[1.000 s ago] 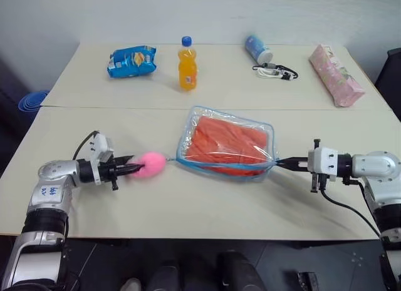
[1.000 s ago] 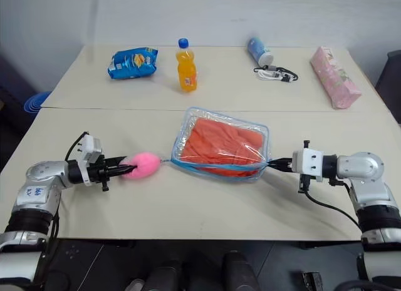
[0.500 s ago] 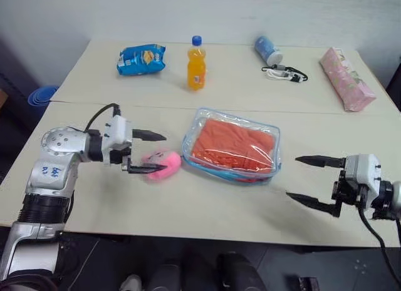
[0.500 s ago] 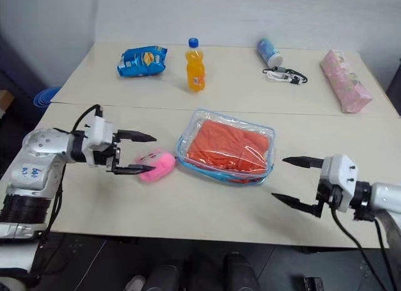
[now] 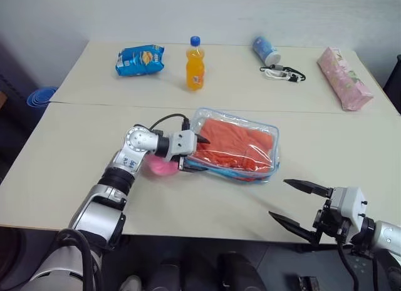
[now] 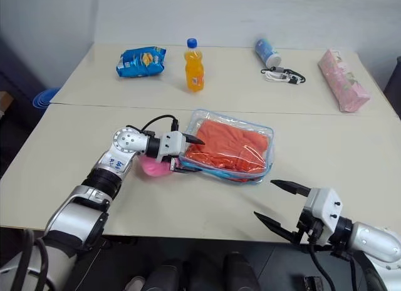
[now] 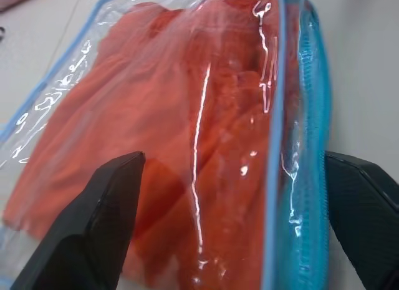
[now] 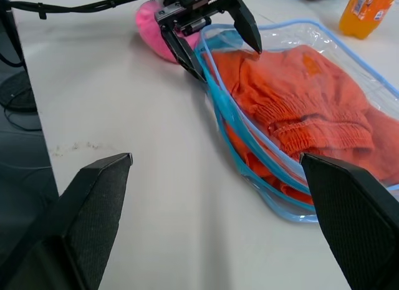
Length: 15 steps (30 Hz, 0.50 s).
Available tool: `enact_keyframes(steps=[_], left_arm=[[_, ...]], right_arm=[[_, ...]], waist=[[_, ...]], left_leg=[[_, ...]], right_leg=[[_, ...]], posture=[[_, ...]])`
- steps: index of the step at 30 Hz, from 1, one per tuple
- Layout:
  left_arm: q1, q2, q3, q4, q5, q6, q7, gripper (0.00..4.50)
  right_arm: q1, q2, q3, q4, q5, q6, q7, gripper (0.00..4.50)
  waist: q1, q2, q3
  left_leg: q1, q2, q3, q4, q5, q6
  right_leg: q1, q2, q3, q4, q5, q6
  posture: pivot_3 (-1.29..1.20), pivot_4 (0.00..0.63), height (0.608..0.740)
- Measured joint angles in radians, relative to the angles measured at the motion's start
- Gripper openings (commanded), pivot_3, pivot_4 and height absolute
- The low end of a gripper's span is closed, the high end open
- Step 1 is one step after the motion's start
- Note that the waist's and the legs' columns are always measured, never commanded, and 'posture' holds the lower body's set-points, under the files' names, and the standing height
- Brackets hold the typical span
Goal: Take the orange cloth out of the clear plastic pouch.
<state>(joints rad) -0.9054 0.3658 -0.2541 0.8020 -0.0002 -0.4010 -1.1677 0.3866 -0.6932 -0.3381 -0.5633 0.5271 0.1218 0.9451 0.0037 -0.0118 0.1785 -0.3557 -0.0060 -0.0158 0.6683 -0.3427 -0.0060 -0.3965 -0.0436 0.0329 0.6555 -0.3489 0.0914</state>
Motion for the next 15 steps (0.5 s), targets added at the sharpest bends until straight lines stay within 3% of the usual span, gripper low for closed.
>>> enact_keyframes(steps=[6, 10, 15], left_arm=[[0.000, 0.007, 0.014, 0.015, -0.011, 0.007, -0.048, 1.32], [0.004, 0.000, 0.056, 0.005, -0.063, 0.102, -0.069, 0.15], [0.018, 0.006, 0.070, -0.033, -0.080, 0.194, -0.084, 0.03]], right_arm=[[0.035, 0.015, 0.000, 0.000, -0.017, -0.033, -0.002, 4.50], [0.042, 0.023, 0.001, 0.004, -0.024, -0.046, -0.002, 4.50], [0.061, 0.025, 0.011, 0.013, -0.033, -0.055, 0.001, 4.50]], waist=[[0.001, 0.000, 0.000], [-0.003, 0.000, 0.000], [-0.002, 0.000, 0.000]], left_leg=[[0.000, 0.000, 0.000, 0.000, 0.000, 0.000], [0.001, 0.000, 0.000, 0.000, 0.000, 0.000], [0.000, 0.000, 0.000, 0.000, 0.000, 0.000]], right_leg=[[0.000, 0.000, 0.000, 0.000, 0.000, 0.000], [0.000, 0.000, 0.000, 0.001, 0.000, 0.000], [0.000, 0.000, 0.000, 0.001, 0.000, 0.000]], posture=[[0.00, 0.150, 0.740], [0.00, 0.150, 0.740], [0.00, 0.150, 0.740]])
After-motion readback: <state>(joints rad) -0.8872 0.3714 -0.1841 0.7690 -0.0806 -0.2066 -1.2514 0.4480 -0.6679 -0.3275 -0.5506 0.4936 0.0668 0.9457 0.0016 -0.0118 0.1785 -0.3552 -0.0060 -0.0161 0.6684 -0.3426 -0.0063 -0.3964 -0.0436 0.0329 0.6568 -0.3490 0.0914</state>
